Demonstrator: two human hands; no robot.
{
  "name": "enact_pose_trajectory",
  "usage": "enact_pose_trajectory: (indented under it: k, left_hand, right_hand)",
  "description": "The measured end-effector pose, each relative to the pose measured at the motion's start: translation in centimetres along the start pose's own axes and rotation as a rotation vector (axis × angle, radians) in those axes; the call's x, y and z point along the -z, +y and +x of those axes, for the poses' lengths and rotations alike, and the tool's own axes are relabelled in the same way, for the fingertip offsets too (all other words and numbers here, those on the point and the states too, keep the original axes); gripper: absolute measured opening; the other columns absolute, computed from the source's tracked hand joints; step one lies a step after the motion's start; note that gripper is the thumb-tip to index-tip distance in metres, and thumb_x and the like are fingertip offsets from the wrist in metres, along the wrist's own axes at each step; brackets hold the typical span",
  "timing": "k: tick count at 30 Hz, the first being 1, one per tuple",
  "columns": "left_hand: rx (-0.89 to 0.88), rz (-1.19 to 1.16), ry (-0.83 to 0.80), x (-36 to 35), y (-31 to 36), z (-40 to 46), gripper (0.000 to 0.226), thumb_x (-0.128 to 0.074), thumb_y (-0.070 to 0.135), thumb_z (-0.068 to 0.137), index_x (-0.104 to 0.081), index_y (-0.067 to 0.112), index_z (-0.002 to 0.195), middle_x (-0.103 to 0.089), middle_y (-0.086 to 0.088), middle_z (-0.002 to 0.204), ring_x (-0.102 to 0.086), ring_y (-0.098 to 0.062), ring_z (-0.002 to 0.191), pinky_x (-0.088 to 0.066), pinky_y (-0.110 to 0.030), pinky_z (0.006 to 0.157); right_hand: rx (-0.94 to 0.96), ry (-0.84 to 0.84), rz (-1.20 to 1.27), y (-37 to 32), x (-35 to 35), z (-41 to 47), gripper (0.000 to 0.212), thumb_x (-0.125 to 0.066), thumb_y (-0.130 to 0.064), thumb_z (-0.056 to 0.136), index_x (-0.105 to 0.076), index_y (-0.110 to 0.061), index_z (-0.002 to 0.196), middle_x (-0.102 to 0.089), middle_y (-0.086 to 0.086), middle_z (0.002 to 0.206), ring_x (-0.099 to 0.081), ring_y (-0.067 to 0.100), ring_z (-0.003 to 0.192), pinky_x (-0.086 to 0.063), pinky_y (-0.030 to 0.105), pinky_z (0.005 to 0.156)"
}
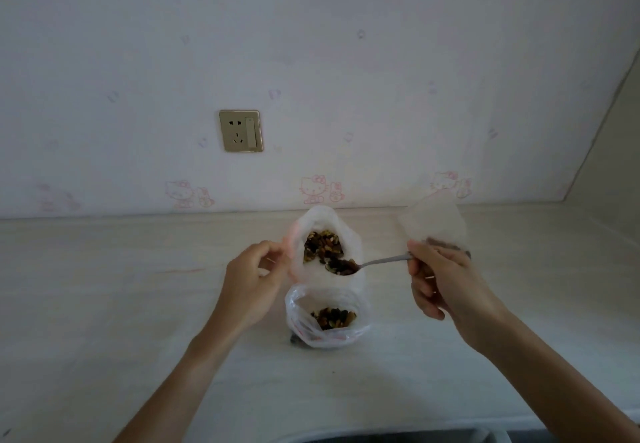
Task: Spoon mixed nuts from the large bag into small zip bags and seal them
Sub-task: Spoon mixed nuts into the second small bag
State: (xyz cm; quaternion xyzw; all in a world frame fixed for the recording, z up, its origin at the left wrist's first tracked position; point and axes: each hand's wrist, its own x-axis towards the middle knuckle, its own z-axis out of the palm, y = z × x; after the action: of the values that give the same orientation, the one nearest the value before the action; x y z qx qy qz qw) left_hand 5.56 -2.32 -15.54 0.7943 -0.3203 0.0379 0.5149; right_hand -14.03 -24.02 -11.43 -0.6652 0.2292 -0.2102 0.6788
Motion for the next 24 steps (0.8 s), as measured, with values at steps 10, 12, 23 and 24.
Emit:
enact_pose_trajectory:
  k: [10,12,23,24]
  left_hand:
    - [0.106,0.031,-0.260,0.1,1.2,-4.3,0.024,-0.066,0.052,0.096,-0.076,0.031,0.090,-0.065,0.014,0.064,-0.063,-0.006,0.056,-0.047,-0.020,0.058]
    - [0.160,-0.059,-0.251,0.0,1.6,-4.3,0.016,-0.068,0.041,0.099,-0.077,0.030,0.092,-0.069,0.006,0.069,-0.070,-0.017,0.056,-0.052,-0.026,0.055]
    - [0.295,-0.237,-0.286,0.8,2.2,-4.4,0.013,-0.071,0.031,0.098,-0.081,0.023,0.100,-0.072,-0.001,0.077,-0.075,-0.023,0.065,-0.062,-0.036,0.057]
    - [0.286,-0.223,-0.279,0.9,2.1,-4.3,0.012,-0.072,0.031,0.098,-0.082,0.024,0.099,-0.071,0.001,0.075,-0.074,-0.022,0.067,-0.062,-0.036,0.057]
  right_hand:
    - [0.030,-0.165,-0.233,0.9,-0.1,-3.8,0.051,-0.050,-0.043,0.103,-0.062,-0.015,0.062,-0.047,0.009,0.051,-0.037,0.020,0.036,-0.031,0.025,0.040]
    - [0.131,-0.141,-0.332,0.8,-0.3,-4.1,0.051,-0.049,-0.045,0.102,-0.059,-0.011,0.064,-0.047,0.005,0.049,-0.039,0.019,0.036,-0.036,0.027,0.039]
    - [1.018,-0.083,-1.418,-0.1,0.4,-5.2,0.043,-0.040,-0.040,0.106,-0.052,-0.022,0.069,-0.041,-0.008,0.051,-0.033,0.013,0.035,-0.025,0.023,0.039]
    - [1.076,-0.086,-1.450,0.0,0.5,-5.2,0.041,-0.042,-0.038,0.105,-0.054,-0.021,0.069,-0.042,-0.008,0.051,-0.033,0.013,0.035,-0.025,0.024,0.038]
